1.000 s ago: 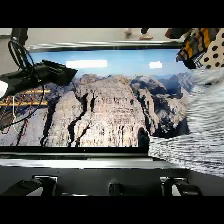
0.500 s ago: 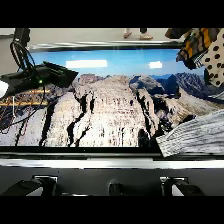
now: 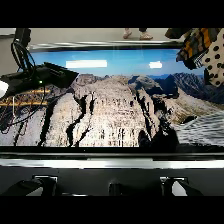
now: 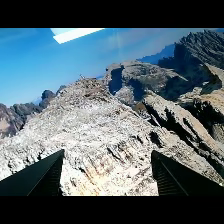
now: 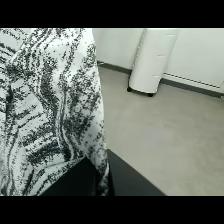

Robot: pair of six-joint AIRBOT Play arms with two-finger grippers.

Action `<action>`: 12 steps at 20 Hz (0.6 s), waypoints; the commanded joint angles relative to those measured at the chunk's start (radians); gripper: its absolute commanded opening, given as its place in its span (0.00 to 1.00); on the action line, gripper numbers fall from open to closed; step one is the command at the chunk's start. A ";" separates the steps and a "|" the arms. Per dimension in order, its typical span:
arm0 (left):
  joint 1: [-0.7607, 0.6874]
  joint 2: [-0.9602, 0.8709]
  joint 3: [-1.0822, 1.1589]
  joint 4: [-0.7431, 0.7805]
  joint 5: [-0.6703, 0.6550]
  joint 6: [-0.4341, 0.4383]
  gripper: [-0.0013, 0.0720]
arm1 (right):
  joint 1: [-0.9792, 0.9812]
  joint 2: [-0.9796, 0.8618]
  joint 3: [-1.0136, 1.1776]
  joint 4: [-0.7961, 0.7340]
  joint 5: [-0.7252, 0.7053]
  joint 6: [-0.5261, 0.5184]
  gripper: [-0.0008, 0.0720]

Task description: Fold the clothes and pants, and hang the long-sleeved shirts on hangers.

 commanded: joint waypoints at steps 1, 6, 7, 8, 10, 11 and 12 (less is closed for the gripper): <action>0.000 0.000 0.000 0.000 0.001 -0.001 0.86 | -0.115 -0.005 0.034 0.050 -0.071 0.026 0.05; 0.000 -0.001 0.000 0.000 0.002 -0.001 0.86 | -0.224 -0.013 0.036 0.067 -0.145 0.080 0.05; 0.000 -0.001 0.000 0.000 0.001 -0.001 0.86 | -0.240 -0.015 0.043 0.070 -0.158 0.084 0.05; 0.000 -0.001 0.000 0.000 0.001 -0.001 0.86 | -0.254 -0.022 0.053 0.076 -0.163 0.086 0.05; 0.000 -0.001 0.000 0.000 0.001 -0.001 0.86 | -0.281 -0.036 0.065 0.080 -0.172 0.095 0.05; 0.000 -0.001 0.000 0.000 0.002 -0.001 0.86 | -0.292 -0.042 0.065 0.084 -0.179 0.101 0.05; 0.000 -0.001 0.000 0.000 0.002 -0.001 0.86 | -0.307 -0.048 0.065 0.094 -0.182 0.102 0.05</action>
